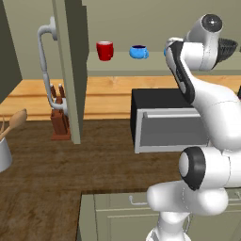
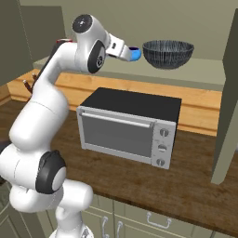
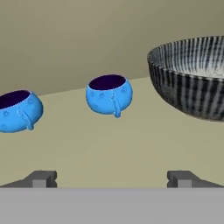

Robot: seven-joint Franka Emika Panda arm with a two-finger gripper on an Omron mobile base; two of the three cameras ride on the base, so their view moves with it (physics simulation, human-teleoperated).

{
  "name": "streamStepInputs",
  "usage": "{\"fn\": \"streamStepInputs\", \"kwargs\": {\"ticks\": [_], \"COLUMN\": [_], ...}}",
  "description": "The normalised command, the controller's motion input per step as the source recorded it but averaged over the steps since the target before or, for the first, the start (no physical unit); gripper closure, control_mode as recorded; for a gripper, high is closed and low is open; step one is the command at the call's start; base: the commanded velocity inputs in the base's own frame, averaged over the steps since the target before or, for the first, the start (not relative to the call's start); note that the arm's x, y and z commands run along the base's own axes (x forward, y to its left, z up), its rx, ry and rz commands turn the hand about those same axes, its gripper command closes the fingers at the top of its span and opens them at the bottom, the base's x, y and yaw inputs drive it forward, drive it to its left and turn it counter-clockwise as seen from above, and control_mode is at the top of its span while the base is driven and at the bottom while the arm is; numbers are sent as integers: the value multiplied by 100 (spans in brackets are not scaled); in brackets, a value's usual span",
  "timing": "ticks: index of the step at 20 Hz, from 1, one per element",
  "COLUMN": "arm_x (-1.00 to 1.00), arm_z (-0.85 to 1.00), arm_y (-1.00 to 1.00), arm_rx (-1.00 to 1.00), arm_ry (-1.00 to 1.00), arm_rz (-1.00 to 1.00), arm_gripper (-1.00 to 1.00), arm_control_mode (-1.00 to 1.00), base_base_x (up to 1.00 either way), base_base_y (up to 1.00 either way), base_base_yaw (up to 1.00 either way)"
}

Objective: Gather all objects into one cabinet and sort the glasses and bowls to opposite sides.

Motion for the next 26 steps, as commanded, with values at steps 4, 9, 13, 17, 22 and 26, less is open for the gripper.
{"fn": "streamStepInputs", "kwargs": {"ticks": [4,9,13,17,22,26], "arm_x": [36,1,7,6,15,20], "arm_z": [0,0,-5,-10,-11,-1], "arm_y": [-18,-41,-25,0,0,0], "arm_rx": [0,0,0,0,-4,-7], "arm_ry": [0,0,0,0,0,0], "arm_rz": [0,2,6,6,6,5], "arm_gripper": [-100,-100,-100,-100,-100,-100], "arm_control_mode": [-100,-100,-100,-100,-100,-100], "base_base_x": [0,0,0,0,0,0], "base_base_y": [0,0,0,0,0,0], "base_base_yaw": [0,0,0,0,0,0]}}
